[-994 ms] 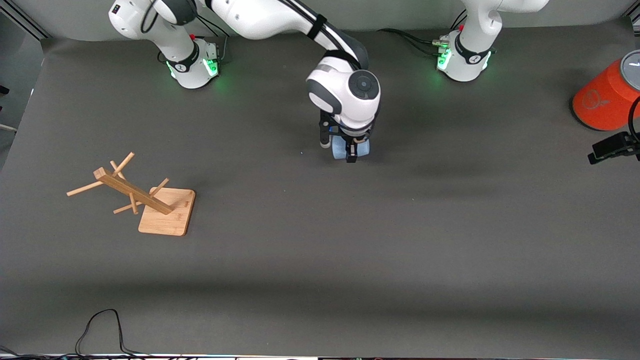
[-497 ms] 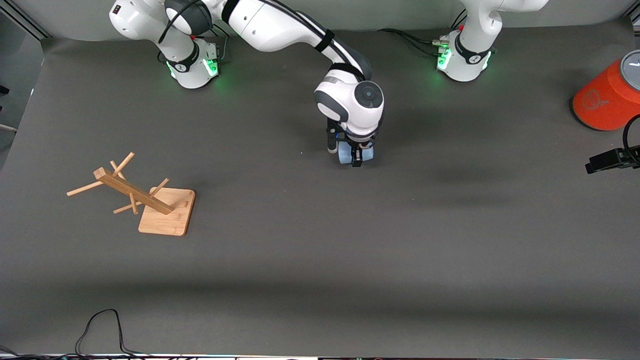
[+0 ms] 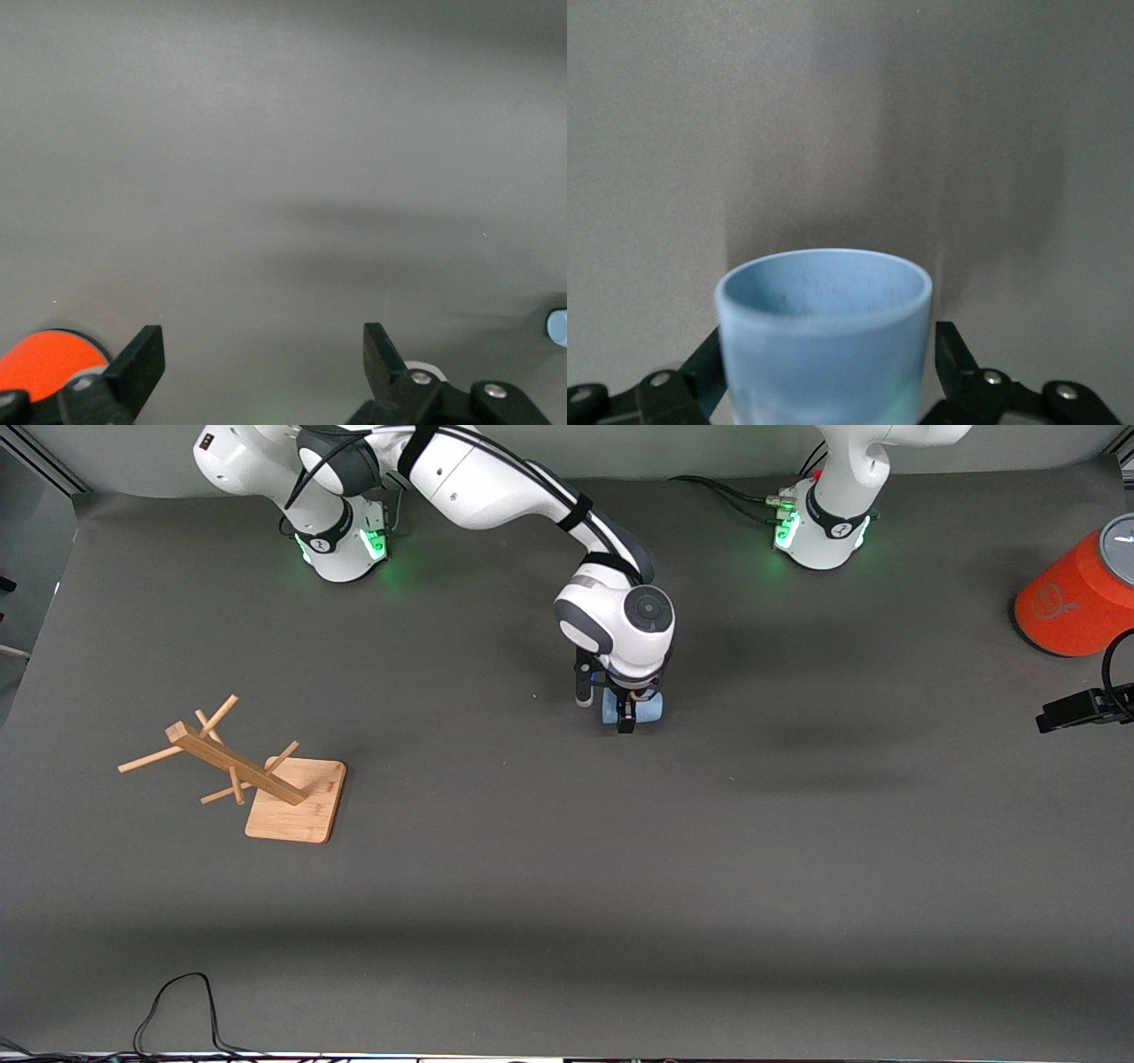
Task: Rotate and upright cup with both arms
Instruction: 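Carry the blue cup to mid-table with the right gripper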
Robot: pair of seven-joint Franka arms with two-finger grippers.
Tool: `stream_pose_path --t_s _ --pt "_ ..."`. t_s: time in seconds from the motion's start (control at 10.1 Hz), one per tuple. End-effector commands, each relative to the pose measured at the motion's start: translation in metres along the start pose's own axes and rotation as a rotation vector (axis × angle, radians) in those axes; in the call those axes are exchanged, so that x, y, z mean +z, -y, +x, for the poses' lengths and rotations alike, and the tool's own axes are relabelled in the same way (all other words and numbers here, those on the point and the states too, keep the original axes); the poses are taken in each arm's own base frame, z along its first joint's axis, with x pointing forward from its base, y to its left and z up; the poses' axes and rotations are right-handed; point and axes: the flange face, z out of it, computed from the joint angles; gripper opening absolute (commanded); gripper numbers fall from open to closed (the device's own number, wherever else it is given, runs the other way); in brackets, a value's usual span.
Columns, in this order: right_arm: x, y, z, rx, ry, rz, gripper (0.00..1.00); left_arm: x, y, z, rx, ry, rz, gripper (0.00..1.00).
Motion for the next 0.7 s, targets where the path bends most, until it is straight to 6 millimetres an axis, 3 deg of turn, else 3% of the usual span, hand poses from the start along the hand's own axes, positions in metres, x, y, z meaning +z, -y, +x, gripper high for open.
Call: stream_pose_path --t_s 0.0,0.2,0.3,0.6 --pt "-0.004 0.003 -0.006 0.016 0.009 0.026 1.0 0.004 0.001 0.0 -0.022 0.019 0.003 1.0" --pt "-0.013 0.006 -0.005 0.019 0.018 0.031 1.0 0.004 0.02 0.0 -0.077 0.012 -0.013 1.0" --pt "-0.027 0.009 -0.005 0.017 0.028 0.034 1.0 0.007 0.023 0.001 -0.096 0.019 -0.054 1.0" --pt "-0.105 0.032 0.021 0.059 0.052 0.016 1.0 0.013 0.014 0.004 -0.077 0.029 -0.051 1.0"
